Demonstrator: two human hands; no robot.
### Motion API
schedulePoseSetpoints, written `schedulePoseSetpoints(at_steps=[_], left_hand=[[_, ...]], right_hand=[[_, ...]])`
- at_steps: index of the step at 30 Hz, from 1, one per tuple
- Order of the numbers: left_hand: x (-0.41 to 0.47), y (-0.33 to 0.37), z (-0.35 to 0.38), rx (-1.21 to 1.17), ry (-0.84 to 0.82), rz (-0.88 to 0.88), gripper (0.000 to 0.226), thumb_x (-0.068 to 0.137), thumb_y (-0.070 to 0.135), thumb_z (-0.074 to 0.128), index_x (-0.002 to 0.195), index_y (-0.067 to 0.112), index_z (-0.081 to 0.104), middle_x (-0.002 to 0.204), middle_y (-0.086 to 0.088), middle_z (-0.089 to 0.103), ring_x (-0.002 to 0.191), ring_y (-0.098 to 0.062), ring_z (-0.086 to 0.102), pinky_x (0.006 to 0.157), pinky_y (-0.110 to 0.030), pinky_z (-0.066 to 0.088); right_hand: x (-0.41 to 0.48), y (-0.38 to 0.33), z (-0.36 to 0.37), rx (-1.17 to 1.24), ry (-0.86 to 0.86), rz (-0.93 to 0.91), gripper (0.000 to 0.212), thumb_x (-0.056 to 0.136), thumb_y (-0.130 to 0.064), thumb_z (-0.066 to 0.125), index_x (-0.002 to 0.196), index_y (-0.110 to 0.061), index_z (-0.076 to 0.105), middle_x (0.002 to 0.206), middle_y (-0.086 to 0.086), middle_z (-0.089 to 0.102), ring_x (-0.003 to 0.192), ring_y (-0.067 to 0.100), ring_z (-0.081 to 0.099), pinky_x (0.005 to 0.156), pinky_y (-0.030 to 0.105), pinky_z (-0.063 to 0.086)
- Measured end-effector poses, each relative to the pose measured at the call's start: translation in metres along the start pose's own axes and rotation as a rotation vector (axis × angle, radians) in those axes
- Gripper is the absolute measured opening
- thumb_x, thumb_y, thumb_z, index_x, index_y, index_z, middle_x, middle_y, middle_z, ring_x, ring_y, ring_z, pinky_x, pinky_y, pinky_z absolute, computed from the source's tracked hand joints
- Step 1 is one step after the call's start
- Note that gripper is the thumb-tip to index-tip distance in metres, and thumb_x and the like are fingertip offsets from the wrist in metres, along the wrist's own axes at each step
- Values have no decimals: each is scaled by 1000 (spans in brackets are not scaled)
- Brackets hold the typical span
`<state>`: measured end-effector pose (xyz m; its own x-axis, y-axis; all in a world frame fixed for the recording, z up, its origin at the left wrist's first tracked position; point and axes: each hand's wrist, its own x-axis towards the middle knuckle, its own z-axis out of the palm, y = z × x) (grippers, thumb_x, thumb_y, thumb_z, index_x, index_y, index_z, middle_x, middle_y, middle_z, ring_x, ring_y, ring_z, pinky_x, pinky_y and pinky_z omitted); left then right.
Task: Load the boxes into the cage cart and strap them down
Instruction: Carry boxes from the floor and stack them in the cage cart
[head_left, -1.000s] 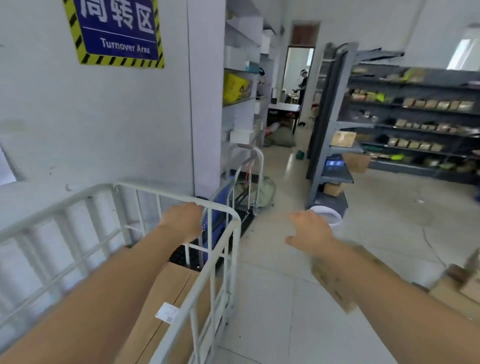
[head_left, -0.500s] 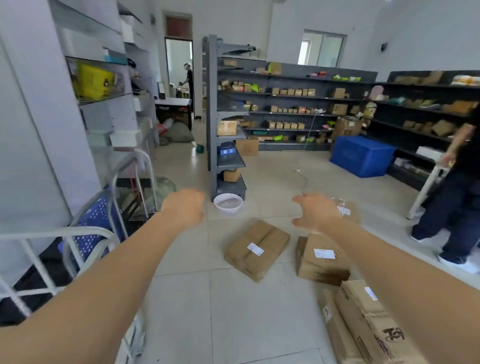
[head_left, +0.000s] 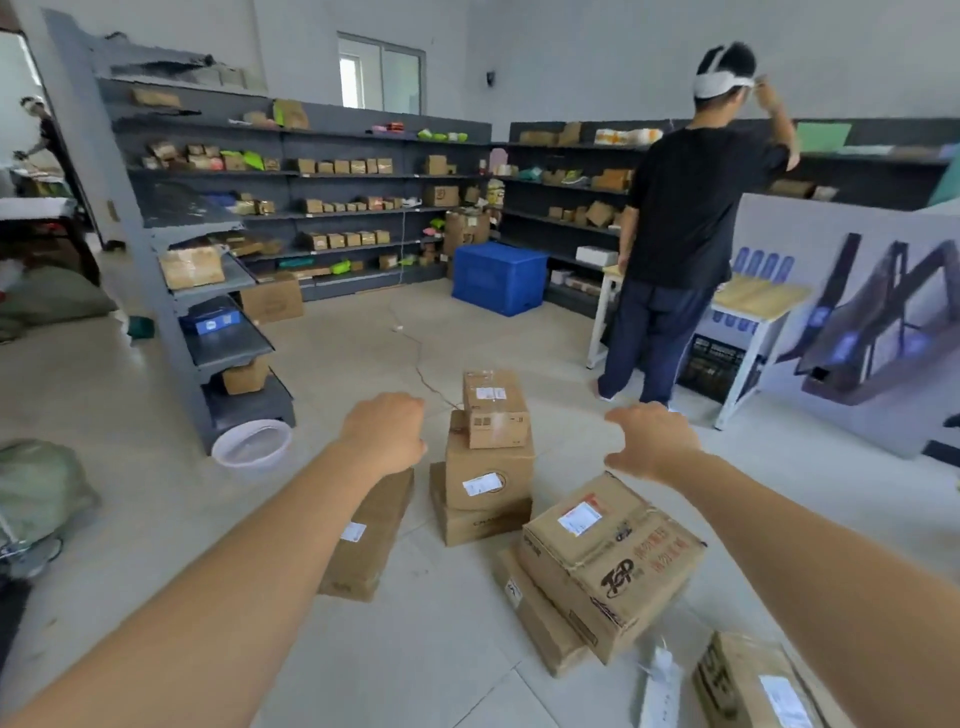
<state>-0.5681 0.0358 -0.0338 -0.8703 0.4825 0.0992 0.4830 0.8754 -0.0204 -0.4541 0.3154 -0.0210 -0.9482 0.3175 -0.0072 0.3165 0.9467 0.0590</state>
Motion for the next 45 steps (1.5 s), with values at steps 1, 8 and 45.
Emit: schedulePoseSetpoints(at_steps=[1, 8, 45], left_hand=[[12, 13, 3, -4, -7, 34, 48, 91, 30, 58, 134, 10, 49, 133, -9, 53, 121, -29, 52, 95, -39, 47], [69, 119, 25, -20, -19, 279, 36, 90, 29, 58, 122, 13, 54, 119, -5, 60, 107, -27, 58, 78, -33, 47], [237, 662, 299, 132, -629, 801, 33, 93, 29, 54, 123, 15, 53, 125, -3, 58, 112, -25, 57, 81, -34, 46]], right_hand=[[0, 14, 3, -2, -11, 41, 65, 88, -40, 63, 147, -27, 38, 145, 3, 45, 135, 24, 39, 104, 36, 38], [-22, 104, 32, 4, -76, 273, 62, 89, -39, 61, 146, -27, 40, 140, 2, 50, 130, 23, 43, 106, 37, 37], [-97, 538, 329, 299, -532, 944, 51, 89, -32, 59, 138, -22, 48, 134, 2, 53, 127, 22, 44, 104, 35, 37]])
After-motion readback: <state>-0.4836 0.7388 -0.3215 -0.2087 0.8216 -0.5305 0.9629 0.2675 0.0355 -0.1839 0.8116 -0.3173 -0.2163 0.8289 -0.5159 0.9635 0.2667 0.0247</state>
